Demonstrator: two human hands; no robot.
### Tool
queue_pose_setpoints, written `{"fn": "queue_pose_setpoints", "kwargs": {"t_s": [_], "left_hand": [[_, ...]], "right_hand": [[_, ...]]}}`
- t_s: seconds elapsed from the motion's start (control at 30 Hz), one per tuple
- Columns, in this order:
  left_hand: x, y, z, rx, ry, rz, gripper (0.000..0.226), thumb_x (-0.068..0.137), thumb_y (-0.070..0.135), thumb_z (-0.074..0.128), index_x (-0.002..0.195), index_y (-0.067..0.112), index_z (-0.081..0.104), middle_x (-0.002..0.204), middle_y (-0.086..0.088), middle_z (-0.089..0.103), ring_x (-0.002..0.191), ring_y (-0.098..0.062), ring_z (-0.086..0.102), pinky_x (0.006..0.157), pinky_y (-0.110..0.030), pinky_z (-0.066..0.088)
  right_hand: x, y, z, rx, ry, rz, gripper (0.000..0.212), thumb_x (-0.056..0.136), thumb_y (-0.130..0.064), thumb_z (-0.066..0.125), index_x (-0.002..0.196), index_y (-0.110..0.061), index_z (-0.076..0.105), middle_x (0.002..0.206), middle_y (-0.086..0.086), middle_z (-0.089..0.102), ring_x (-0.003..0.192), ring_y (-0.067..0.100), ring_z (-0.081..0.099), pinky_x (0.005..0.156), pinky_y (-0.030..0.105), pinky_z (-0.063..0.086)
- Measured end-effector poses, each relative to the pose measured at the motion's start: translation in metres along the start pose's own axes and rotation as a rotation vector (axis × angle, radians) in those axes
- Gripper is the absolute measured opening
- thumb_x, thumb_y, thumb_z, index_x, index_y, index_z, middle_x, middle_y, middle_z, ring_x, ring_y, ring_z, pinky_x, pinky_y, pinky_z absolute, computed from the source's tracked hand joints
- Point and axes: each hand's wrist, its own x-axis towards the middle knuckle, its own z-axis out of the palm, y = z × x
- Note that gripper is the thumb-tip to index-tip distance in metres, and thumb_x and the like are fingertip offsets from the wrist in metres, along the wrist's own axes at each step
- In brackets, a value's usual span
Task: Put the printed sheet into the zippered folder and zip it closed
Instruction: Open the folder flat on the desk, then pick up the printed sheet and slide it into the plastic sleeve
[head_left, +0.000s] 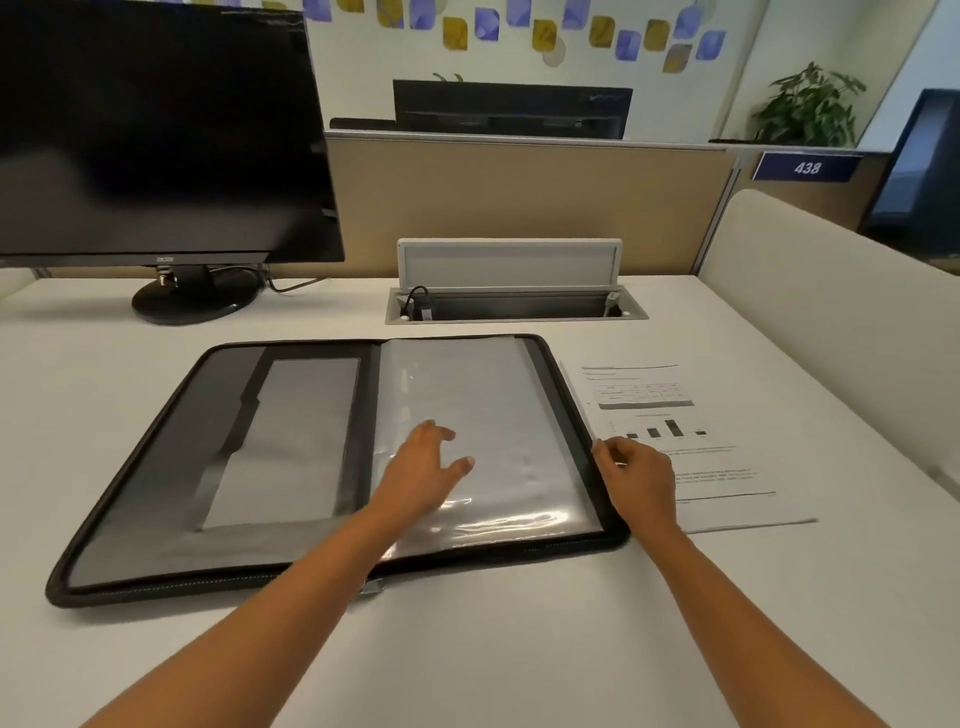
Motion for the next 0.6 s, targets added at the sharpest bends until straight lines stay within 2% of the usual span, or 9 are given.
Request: {"fn": "queue_pose_setpoints", "kwargs": {"t_s": [0.07, 0.13, 0.23, 0.3, 0.37, 0.5, 0.6], "left_hand": [[0.009, 0.022, 0.02, 0.014, -0.083, 0.074, 0.047, 0.09, 0.033, 0.055, 0.131, 0.015, 0.043, 0.151, -0.006, 0.027, 0.135, -0.023, 0.032, 0.108, -0.031, 0.026], [0.019, 0.042, 0.038, 0.04, -0.147, 0.149, 0.048, 0.09, 0.034, 0.055, 0.132, 0.015, 0.042, 0.151, -0.005, 0.028, 0.135, -0.022, 0.031, 0.109, -0.031, 0.025], [0.036, 0.068, 0.061, 0.139, -0.226, 0.261, 0.053, 0.091, 0.037, 0.053, 0.136, 0.014, 0.038, 0.151, -0.006, 0.028, 0.137, -0.022, 0.028, 0.111, -0.033, 0.024], [0.045, 0.081, 0.073, 0.213, -0.286, 0.301, 0.059, 0.091, 0.041, 0.051, 0.14, 0.013, 0.033, 0.152, -0.008, 0.026, 0.139, -0.023, 0.024, 0.113, -0.037, 0.021], [0.053, 0.09, 0.084, 0.266, -0.342, 0.336, 0.063, 0.091, 0.044, 0.048, 0.142, 0.013, 0.028, 0.153, -0.009, 0.023, 0.141, -0.025, 0.019, 0.114, -0.042, 0.018], [0.059, 0.098, 0.1, 0.361, -0.384, 0.394, 0.068, 0.092, 0.047, 0.042, 0.145, 0.011, 0.02, 0.155, -0.008, 0.017, 0.143, -0.027, 0.011, 0.117, -0.045, 0.011], [0.057, 0.093, 0.108, 0.439, -0.384, 0.404, 0.071, 0.092, 0.049, 0.041, 0.146, 0.012, 0.015, 0.156, -0.008, 0.011, 0.144, -0.026, 0.007, 0.118, -0.044, 0.007]], "right_hand": [[0.014, 0.013, -0.009, -0.035, 0.007, 0.058, 0.019, 0.088, -0.023, 0.056, 0.087, -0.007, 0.067, 0.084, 0.008, 0.069, 0.068, 0.013, 0.055, 0.066, 0.022, 0.04], [0.027, 0.029, -0.018, -0.112, 0.013, 0.089, 0.019, 0.088, -0.02, 0.056, 0.094, -0.006, 0.067, 0.095, 0.012, 0.069, 0.078, 0.019, 0.057, 0.07, 0.025, 0.04], [0.043, 0.049, -0.03, -0.218, 0.031, 0.118, 0.02, 0.086, -0.018, 0.055, 0.095, -0.005, 0.067, 0.103, 0.014, 0.067, 0.091, 0.029, 0.06, 0.074, 0.028, 0.041], [0.052, 0.06, -0.038, -0.251, 0.033, 0.139, 0.02, 0.084, -0.016, 0.055, 0.096, -0.003, 0.066, 0.104, 0.016, 0.067, 0.093, 0.031, 0.059, 0.075, 0.031, 0.045], [0.061, 0.069, -0.046, -0.28, 0.035, 0.176, 0.025, 0.084, -0.015, 0.057, 0.102, 0.0, 0.063, 0.108, 0.019, 0.064, 0.1, 0.034, 0.056, 0.083, 0.039, 0.048], [0.08, 0.083, -0.059, -0.54, -0.04, 0.294, 0.047, 0.088, -0.033, 0.052, 0.122, 0.0, 0.047, 0.124, 0.021, 0.052, 0.12, 0.036, 0.043, 0.101, 0.046, 0.035], [0.09, 0.091, -0.065, -0.597, -0.074, 0.404, 0.058, 0.089, -0.044, 0.045, 0.129, -0.002, 0.037, 0.132, 0.02, 0.044, 0.127, 0.034, 0.036, 0.107, 0.048, 0.025]]}}
